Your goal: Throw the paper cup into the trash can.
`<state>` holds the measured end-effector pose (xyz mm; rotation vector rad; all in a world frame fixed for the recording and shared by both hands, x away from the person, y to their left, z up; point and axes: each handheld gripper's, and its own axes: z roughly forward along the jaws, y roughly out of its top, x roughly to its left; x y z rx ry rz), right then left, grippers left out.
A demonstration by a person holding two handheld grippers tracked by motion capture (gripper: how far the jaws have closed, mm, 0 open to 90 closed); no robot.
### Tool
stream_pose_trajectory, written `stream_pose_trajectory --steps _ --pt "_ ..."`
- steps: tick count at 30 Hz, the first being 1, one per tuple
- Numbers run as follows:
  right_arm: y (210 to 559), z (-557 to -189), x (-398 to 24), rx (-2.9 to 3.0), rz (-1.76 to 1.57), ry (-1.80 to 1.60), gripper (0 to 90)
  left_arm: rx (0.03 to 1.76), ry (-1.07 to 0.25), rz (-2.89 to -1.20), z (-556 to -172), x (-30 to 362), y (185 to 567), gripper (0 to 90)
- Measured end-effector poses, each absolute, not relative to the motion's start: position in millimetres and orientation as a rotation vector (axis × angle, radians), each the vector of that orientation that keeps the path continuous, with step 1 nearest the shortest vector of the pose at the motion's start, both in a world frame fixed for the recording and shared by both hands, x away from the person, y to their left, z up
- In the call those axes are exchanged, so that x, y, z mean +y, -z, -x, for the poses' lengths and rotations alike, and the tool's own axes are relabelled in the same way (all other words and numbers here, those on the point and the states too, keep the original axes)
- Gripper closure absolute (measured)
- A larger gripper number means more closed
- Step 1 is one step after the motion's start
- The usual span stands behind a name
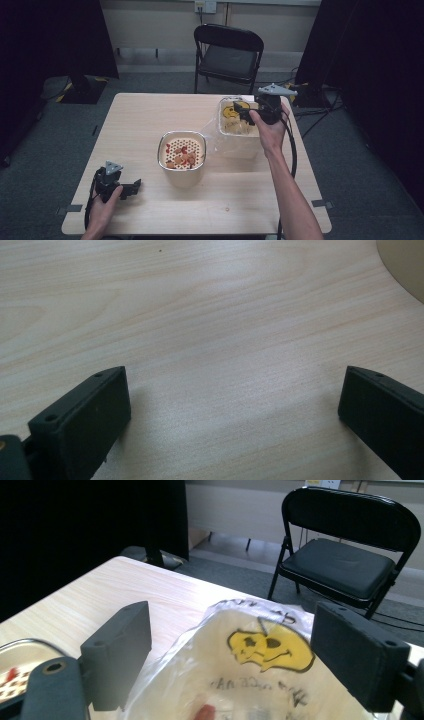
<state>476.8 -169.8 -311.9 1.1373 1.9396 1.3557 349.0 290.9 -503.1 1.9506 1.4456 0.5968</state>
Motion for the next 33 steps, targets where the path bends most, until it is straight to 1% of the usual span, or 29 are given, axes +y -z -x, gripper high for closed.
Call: stream_pose_trajectory --steps 2,4,7,11,18,22,23,24,30,31,32,33 --pt "317 -465 -172 1.962 -1.131 -1.349 16.0 1.446 -0.597 -1.950 -349 291 503 0.0" --pt "318 -461 -173 1.963 -1.121 -1.346 16.0 1.446 -0.597 -1.951 -349 291 503 0.0" --pt "323 -447 -177 1.971 -1.119 -1.361 16.0 1.446 -0.597 -1.950 -349 291 503 0.0" --pt "331 -430 -182 1.967 -1.113 -1.332 17.4 1.446 -0.597 -1.950 -349 291 503 0.0" --pt "346 -392 -193 1.972 -1.118 -1.317 16.6 1.446 -0.597 -1.950 -349 291 503 0.0" --pt "369 -365 -189 2.009 -1.110 -1.287 16.5 1.446 -0.597 -1.950 -349 291 503 0.0" --pt "386 -353 -190 2.029 -1.138 -1.309 16.5 1.446 -0.598 -1.950 -349 291 503 0.0" --pt "386 -353 -190 2.029 -1.138 -1.309 16.5 1.446 -0.597 -1.950 -349 291 503 0.0" --pt "431 -341 -201 2.094 -1.234 -1.265 15.3 1.446 -0.597 -1.950 -349 291 503 0.0" --pt "447 -341 -204 2.124 -1.265 -1.211 15.4 1.446 -0.597 -1.950 -349 291 503 0.0" --pt "447 -341 -204 2.124 -1.265 -1.211 15.4 1.446 -0.597 -1.950 -349 291 503 0.0" --pt "454 -341 -204 2.143 -1.263 -1.182 15.4 1.446 -0.597 -1.950 -349 291 503 0.0"
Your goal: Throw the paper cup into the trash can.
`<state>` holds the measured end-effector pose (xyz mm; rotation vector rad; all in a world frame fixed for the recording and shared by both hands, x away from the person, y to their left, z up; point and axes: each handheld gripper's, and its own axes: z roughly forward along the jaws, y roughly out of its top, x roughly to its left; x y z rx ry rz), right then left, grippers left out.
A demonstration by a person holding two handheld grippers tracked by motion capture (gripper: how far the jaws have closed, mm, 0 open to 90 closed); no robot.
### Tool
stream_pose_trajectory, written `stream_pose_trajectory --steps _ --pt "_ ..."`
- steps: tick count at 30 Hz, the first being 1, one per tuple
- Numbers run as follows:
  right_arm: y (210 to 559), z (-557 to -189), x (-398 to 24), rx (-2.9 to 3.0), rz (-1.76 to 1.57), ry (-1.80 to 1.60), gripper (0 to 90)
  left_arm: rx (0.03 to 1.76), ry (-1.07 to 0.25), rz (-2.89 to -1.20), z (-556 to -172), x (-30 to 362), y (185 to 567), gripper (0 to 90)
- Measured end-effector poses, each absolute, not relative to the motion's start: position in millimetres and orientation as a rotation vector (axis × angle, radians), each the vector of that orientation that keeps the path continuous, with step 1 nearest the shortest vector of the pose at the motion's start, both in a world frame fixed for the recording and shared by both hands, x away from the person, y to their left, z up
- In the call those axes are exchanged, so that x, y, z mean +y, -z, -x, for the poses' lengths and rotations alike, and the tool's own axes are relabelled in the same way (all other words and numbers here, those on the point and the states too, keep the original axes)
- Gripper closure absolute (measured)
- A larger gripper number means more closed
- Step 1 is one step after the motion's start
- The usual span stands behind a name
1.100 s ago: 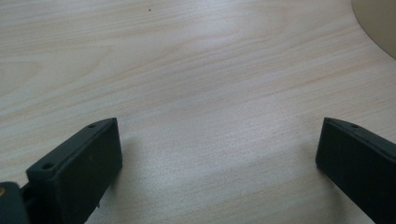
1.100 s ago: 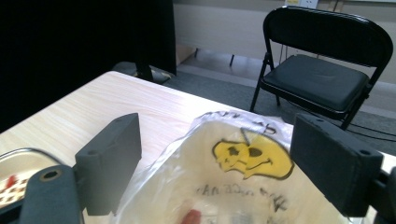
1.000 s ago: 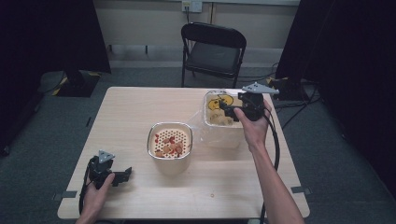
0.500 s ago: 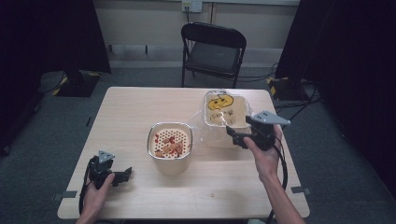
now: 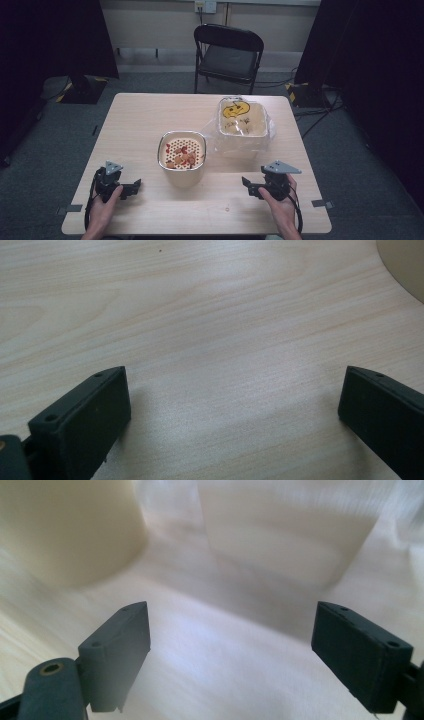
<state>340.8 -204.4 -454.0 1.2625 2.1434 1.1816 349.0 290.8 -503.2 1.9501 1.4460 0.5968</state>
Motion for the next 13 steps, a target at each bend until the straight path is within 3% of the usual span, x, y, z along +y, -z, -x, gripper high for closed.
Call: stream_pose_trajectory --steps 6,13 --pt "493 -347 -206 2.228 -1.314 -0.994 15.8 1.446 -0.597 -1.950 -349 291 503 0.0" --pt "500 -346 -203 2.213 -1.272 -0.959 13.6 1.446 -0.597 -1.950 -349 291 503 0.0"
